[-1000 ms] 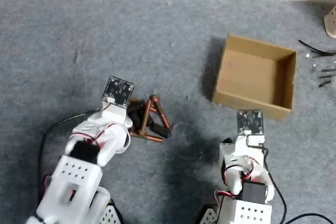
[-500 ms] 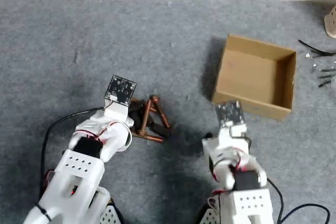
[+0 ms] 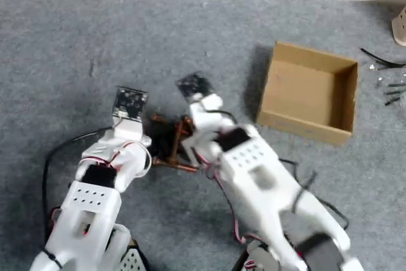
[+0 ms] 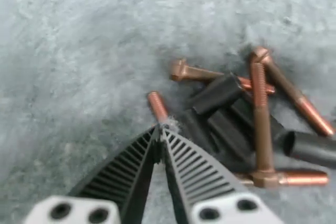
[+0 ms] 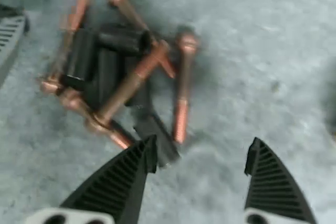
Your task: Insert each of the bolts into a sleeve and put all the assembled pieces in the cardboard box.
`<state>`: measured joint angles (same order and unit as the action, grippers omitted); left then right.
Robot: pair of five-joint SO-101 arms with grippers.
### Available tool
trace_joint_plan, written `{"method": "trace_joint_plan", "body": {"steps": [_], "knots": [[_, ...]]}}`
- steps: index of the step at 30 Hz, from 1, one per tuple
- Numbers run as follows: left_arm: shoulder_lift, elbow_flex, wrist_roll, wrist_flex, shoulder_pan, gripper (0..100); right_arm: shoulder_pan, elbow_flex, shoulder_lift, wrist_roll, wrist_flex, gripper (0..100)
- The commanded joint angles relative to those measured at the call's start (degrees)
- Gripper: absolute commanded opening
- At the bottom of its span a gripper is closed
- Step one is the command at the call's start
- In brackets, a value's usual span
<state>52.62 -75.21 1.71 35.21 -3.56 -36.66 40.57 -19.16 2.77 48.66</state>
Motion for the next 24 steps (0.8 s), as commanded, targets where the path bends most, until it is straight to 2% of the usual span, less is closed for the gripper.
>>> {"method": "trace_joint_plan", "body": {"steps": [1, 7, 14, 24], "knots": [[-0.1, 2.0, 3.3, -1.3, 3.7, 1, -3.4, -7.0, 7.2, -0.6, -1.8, 25.5], [-0.1, 1.9, 4.4, -2.5, 5.0, 1, -9.6, -8.3, 16.7, -0.7, -2.8, 25.5], [-0.1, 2.0, 4.6, -2.2, 8.7, 1, -7.7, -8.5, 25.6, -0.8, -5.5, 25.5], [-0.1, 2.0, 6.2, -2.1, 8.9, 1, -9.7, -8.8, 30.2, -0.8, 5.7, 25.5]]}}
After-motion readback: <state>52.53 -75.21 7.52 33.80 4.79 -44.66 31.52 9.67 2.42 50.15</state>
